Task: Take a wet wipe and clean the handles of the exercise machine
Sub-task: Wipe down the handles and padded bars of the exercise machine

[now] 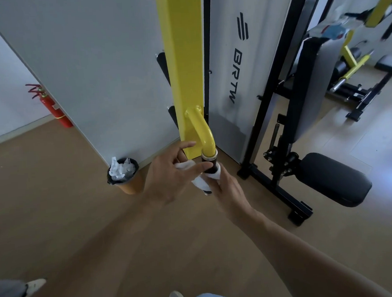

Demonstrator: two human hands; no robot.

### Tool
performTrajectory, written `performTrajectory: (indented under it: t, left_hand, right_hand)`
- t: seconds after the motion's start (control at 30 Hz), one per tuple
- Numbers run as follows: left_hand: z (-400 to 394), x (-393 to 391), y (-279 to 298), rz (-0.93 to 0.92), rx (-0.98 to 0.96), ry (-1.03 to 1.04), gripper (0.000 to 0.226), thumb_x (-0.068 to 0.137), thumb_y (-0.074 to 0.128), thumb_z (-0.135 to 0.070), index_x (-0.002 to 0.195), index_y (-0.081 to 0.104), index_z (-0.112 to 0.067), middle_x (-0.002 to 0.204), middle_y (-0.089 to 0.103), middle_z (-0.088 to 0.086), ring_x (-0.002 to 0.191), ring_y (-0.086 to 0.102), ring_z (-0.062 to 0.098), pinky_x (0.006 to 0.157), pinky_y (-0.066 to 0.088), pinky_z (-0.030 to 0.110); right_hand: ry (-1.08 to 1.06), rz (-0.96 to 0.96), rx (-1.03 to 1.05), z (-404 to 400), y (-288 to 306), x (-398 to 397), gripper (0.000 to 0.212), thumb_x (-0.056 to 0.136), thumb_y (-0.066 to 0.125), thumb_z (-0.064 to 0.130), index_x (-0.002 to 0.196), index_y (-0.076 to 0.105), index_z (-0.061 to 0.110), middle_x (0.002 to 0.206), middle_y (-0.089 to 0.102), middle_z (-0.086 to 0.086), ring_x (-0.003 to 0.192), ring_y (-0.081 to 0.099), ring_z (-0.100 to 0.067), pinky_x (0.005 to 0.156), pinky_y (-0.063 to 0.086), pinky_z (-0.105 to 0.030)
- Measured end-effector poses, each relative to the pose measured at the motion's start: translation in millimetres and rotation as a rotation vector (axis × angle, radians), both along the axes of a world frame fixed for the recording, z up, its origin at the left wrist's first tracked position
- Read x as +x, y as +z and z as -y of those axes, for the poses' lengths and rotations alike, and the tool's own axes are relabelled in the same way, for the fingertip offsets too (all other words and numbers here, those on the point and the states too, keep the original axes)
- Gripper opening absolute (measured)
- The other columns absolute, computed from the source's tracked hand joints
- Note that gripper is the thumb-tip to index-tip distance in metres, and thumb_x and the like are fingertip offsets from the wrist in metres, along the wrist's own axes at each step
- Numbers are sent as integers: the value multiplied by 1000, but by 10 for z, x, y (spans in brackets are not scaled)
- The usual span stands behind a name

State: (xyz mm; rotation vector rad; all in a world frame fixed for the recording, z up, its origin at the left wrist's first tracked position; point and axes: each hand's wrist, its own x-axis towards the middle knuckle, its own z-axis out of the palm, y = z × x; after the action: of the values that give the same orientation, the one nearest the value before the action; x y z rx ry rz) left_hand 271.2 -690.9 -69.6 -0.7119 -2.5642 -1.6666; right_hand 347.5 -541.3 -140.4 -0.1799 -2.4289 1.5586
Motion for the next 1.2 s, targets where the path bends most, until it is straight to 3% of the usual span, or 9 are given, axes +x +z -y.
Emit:
performTrajectory:
  t: [0.17,0.3,0.53,0.63,0.73,0.87,0.93,1.03,1.2]
  left_hand:
    - [-76,33,105,14,53,20,50,76,73,-57,118,57,-37,61,53,-7,58,49,2,58,45,18]
    - [-139,16,169,2,176,102,22,103,45,-41,113,54,-24,65,60,-17,62,56,1,56,41,13]
    - [-46,-340,105,31,168,106,25,103,51,-28,127,49,-26,56,53,-3,55,49,4,56,38,18]
    - [71,-676,37,69,142,17,33,100,56,-30,132,47,-28,52,47,-9,51,44,4,52,36,16]
    - [256,-1063,-44,43,104,-86,33,101,56,-30,132,48,-23,47,47,-13,46,42,3,50,35,13]
    - [500,-1545,-42,39,67,-234,36,99,57,-33,133,47,-28,51,48,-9,49,46,2,55,39,10]
    - [566,-1766,55,14,54,-286,37,98,58,-36,133,48,-29,56,49,-5,51,47,1,55,39,9]
    - [548,-2045,275,-4,113,-355,39,98,58,-38,135,48,-28,67,60,11,58,54,10,58,41,8]
    - [258,-2450,615,24,211,-389,35,100,54,-38,133,46,-32,82,68,18,65,59,19,55,41,10]
  right_hand:
    - [-152,-154,-104,42,161,50,29,99,61,26,125,60,37,101,71,18,88,69,-6,69,58,-27]
    - [-170,-139,-72,99,172,-73,36,93,61,43,127,49,45,105,67,10,85,69,-21,71,59,-47]
    - [-95,170,253,80,-353,46,20,101,54,33,113,42,44,102,59,18,95,60,3,74,49,-19]
    - [-326,383,-45,262,-582,16,16,103,51,32,118,54,35,107,66,15,92,63,4,67,45,-13]
    - [-614,614,-481,664,-579,-159,31,101,55,38,114,66,12,91,72,-2,80,68,-17,68,54,-31]
    - [-628,433,-579,1429,-86,-590,22,101,59,33,104,71,15,84,76,-5,78,74,-22,73,60,-40]
    - [-688,219,-465,1644,354,-826,14,100,60,33,100,73,30,88,76,-1,83,73,-20,73,59,-43]
    - [-755,-125,-107,1702,1096,-1082,27,99,62,27,86,70,49,76,70,15,67,61,0,59,48,-20]
    - [-795,-387,530,1442,1889,-1641,44,88,63,-7,126,69,14,119,72,2,108,66,-8,89,51,-16]
